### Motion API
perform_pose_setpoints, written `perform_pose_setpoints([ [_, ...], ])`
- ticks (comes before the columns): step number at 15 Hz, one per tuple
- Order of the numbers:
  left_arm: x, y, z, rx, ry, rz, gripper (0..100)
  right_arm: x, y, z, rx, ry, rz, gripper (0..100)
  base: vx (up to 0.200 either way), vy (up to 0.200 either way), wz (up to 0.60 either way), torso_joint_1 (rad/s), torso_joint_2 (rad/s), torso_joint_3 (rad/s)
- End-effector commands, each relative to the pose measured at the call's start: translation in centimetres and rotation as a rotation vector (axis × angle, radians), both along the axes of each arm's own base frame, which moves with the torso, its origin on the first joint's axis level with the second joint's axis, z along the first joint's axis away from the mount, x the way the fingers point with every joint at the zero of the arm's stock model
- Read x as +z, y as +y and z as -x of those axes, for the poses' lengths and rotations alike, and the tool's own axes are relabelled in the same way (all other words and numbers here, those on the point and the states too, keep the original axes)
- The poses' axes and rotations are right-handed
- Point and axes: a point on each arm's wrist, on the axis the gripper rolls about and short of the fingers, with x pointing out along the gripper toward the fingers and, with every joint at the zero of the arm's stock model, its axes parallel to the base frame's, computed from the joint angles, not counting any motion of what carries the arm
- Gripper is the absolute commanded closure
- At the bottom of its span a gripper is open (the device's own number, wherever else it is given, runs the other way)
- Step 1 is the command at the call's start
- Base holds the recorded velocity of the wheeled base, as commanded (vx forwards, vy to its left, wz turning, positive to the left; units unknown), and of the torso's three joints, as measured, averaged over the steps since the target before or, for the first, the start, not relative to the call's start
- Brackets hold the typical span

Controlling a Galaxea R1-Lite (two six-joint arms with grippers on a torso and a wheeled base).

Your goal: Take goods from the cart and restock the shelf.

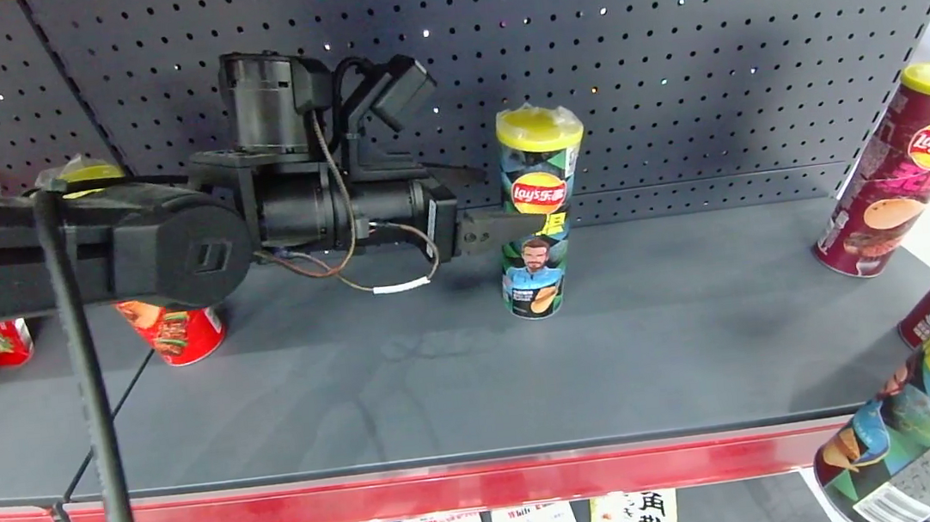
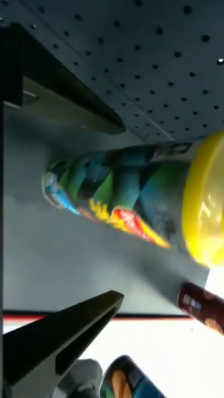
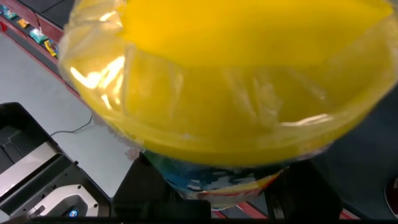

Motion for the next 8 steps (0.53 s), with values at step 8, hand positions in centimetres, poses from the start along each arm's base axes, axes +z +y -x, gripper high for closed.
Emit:
perform_pose_setpoints([
  [8,-1.1,-2.3,-3.1,-0.023,-0.011,0.018,0,0.0,0.0,0.0,0.001,0.002,0.001,100,0.000,0.000,0.00,0.000,0.00,0.000],
])
